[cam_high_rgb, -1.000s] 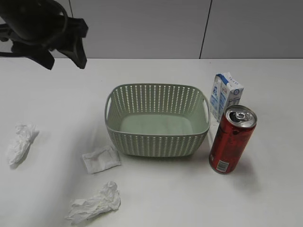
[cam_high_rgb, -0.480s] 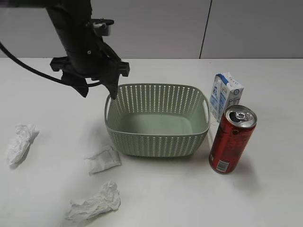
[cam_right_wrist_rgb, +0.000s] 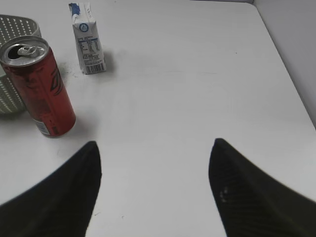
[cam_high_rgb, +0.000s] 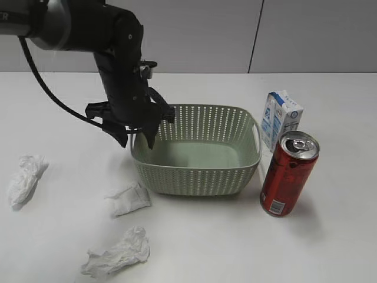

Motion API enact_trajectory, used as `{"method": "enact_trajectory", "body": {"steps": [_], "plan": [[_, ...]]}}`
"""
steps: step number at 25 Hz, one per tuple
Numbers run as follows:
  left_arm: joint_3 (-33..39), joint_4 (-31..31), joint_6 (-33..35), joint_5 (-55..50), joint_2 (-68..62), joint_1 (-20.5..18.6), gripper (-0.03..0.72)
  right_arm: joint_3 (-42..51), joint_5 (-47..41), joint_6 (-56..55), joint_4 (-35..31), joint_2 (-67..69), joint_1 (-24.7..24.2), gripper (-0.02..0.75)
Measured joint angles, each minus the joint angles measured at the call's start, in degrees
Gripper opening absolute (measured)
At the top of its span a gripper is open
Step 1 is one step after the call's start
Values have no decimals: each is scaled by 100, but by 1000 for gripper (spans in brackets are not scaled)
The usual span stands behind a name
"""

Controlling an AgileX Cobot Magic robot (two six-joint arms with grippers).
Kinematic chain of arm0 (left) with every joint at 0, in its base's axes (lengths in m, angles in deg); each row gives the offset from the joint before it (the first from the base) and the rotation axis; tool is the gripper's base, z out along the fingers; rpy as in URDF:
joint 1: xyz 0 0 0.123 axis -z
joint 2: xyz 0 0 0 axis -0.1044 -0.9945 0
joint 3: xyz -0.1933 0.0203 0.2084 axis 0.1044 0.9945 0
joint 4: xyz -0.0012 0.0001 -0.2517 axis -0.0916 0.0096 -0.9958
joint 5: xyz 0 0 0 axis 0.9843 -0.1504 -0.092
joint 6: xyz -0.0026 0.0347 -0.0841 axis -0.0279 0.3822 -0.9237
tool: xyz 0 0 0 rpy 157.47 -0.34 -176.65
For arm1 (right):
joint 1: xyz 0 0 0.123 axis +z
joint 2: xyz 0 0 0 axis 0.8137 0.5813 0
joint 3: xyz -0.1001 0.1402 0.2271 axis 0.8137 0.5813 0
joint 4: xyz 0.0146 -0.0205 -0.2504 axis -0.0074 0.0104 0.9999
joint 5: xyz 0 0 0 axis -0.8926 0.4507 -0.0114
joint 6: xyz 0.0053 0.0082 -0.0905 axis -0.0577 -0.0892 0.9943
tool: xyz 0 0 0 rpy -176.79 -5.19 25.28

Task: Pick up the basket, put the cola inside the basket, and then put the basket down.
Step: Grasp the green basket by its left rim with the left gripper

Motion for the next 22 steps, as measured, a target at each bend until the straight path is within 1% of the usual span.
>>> {"method": "enact_trajectory", "body": {"steps": [3, 6, 9, 11, 16, 20, 22], "plan": [[-8, 0, -181, 164, -6, 0, 351, 0, 0, 0, 0, 0, 0, 518], [-8, 0, -230, 178, -21, 0, 170, 0, 0, 0, 0, 0, 0, 518], [-8, -33, -249, 148, -51, 0, 24, 0, 0, 0, 0, 0, 0, 518], [-22, -91, -260, 148, -51, 0, -1, 0, 0, 0, 0, 0, 0, 518], [-22, -217, -271, 34, -51, -5, -1, -82, -104, 0, -74, 76, 0, 518], [-22, -268, -283, -164, -27, -5, -1, -516, -545, -5, -480, 978, 0, 518], [-22, -272, -283, -234, 20, -5, -1, -881, -670, -5, -676, 1600, 0, 529]]}}
